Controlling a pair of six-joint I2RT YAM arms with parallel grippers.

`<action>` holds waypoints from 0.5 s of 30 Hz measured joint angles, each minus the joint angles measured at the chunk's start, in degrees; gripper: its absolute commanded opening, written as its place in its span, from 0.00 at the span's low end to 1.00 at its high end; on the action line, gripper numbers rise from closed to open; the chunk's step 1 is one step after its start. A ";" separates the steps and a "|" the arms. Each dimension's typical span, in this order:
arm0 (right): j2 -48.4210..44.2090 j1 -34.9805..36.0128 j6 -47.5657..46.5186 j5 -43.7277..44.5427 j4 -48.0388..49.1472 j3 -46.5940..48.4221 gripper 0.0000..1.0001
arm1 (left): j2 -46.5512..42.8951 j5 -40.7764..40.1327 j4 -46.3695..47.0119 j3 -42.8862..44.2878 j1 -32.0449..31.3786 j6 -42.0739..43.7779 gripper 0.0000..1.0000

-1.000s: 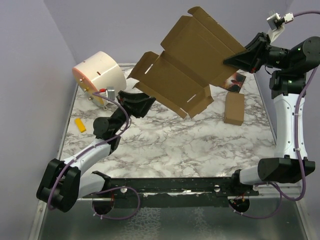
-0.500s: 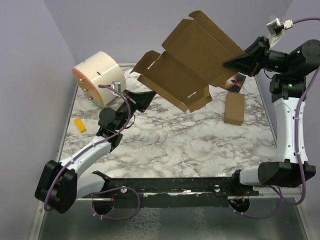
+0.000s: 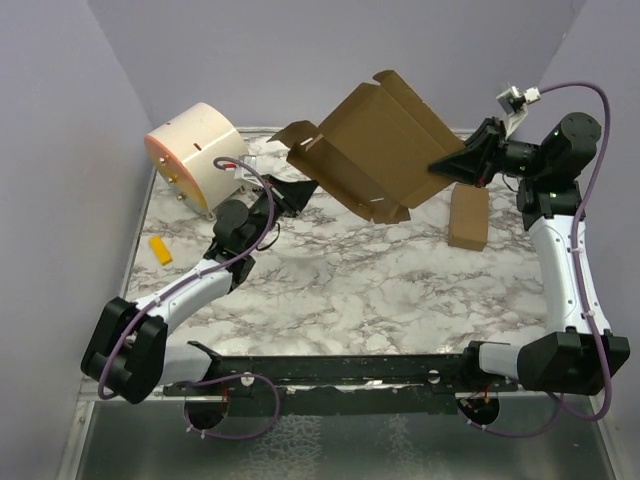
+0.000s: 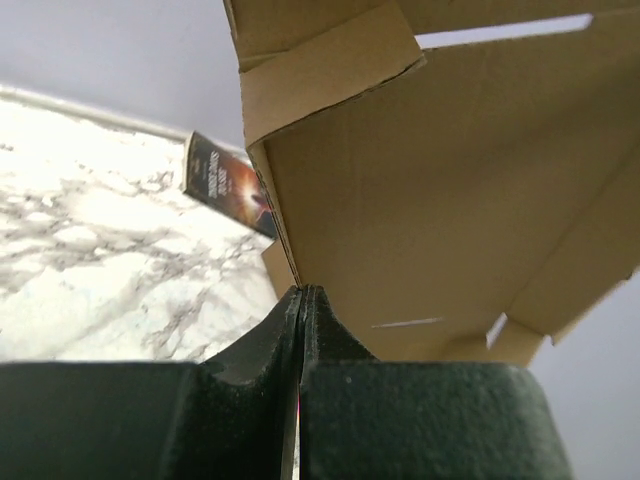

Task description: Fold the paper box

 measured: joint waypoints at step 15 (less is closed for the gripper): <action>-0.68 0.61 -4.74 7.21 -5.22 -8.13 0.01 | 5.73 2.21 7.72 -4.90 -0.46 -0.28 0.35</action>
